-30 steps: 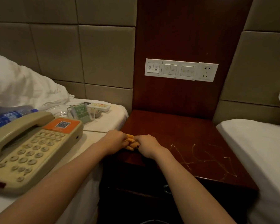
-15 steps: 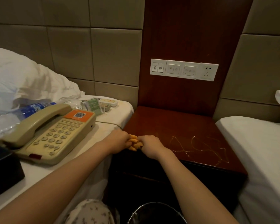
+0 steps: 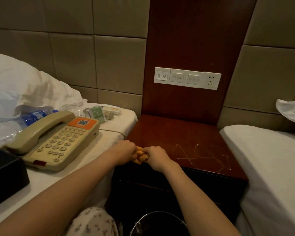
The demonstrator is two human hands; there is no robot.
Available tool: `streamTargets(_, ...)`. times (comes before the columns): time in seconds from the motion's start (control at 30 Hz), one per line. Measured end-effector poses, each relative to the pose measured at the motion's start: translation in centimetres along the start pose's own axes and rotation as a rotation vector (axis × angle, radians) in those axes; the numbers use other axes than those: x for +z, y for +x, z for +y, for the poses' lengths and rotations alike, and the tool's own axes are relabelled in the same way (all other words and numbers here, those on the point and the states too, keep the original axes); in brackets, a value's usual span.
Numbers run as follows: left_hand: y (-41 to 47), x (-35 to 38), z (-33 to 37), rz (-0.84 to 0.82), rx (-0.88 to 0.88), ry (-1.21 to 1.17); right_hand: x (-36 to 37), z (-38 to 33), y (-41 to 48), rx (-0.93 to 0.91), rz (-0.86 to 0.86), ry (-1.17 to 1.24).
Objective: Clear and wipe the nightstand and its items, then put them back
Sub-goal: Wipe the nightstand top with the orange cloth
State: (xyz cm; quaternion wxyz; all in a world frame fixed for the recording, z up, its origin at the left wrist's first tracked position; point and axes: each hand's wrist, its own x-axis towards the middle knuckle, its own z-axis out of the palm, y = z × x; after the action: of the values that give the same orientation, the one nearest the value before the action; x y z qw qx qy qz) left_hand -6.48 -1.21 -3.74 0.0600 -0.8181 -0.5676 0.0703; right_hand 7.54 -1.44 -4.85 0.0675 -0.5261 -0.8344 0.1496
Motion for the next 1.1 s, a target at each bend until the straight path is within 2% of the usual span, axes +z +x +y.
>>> streamTargets(0.13, -0.3, 0.4, 0.1, 0.014, 0.069, 0.014, 0.2, -0.2, -0.4, 0.022, 0.054, -0.029)
streamTargets(0.33, -0.6, 1.8, 0.3, 0.18, 0.069, -0.072, -0.2, 0.0, -0.9, 0.013, 0.085, 0.001)
streamTargets(0.57, 0.7, 1.2, 0.5, 0.131, 0.123, -0.176, -2.2, 0.6, -1.7, -0.025, 0.096, 0.014)
streamTargets(0.83, 5.4, -1.8, 1.0, 0.236, 0.189, -0.335, -6.0, 3.6, -0.3, 0.016, 0.303, -0.011)
streamTargets(1.1, 12.8, -3.2, 1.8, 0.162, 0.201, -0.451, -7.8, 9.6, 4.7, 0.096, 0.392, -0.063)
